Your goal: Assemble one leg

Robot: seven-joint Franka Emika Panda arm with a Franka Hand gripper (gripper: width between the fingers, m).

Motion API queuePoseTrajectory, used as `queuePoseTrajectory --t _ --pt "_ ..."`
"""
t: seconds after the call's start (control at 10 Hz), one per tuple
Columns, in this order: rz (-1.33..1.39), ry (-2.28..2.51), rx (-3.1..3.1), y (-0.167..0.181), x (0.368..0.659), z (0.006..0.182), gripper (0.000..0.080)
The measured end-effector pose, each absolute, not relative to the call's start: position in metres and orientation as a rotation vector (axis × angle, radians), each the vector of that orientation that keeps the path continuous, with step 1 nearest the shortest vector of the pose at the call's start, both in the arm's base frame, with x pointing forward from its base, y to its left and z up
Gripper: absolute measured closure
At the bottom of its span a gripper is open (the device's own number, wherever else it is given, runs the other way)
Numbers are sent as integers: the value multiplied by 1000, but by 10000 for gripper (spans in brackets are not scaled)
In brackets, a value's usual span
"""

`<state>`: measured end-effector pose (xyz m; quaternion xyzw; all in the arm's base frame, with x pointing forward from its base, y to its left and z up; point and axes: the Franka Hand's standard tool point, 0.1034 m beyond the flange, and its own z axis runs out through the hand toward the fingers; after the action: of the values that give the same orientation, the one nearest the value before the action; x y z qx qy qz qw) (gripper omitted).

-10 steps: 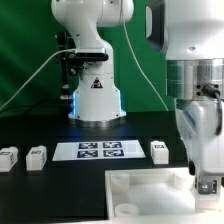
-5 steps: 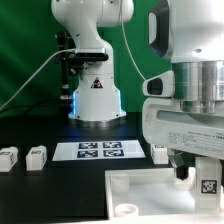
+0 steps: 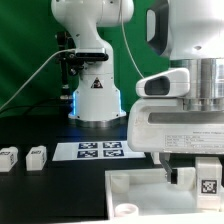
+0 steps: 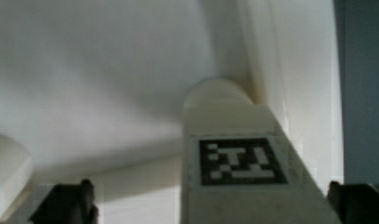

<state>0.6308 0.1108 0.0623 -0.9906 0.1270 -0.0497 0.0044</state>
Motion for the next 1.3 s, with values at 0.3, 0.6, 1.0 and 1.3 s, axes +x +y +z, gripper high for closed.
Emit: queuePoseTrajectory --t 0.3,0.6,1.0,1.3 --pt "-153 481 -3088 111 631 62 373" --pt "-141 977 -2945 113 630 61 528" --pt "-121 1626 -2623 118 629 58 528" --pt "-89 2249 -2085 118 627 57 527"
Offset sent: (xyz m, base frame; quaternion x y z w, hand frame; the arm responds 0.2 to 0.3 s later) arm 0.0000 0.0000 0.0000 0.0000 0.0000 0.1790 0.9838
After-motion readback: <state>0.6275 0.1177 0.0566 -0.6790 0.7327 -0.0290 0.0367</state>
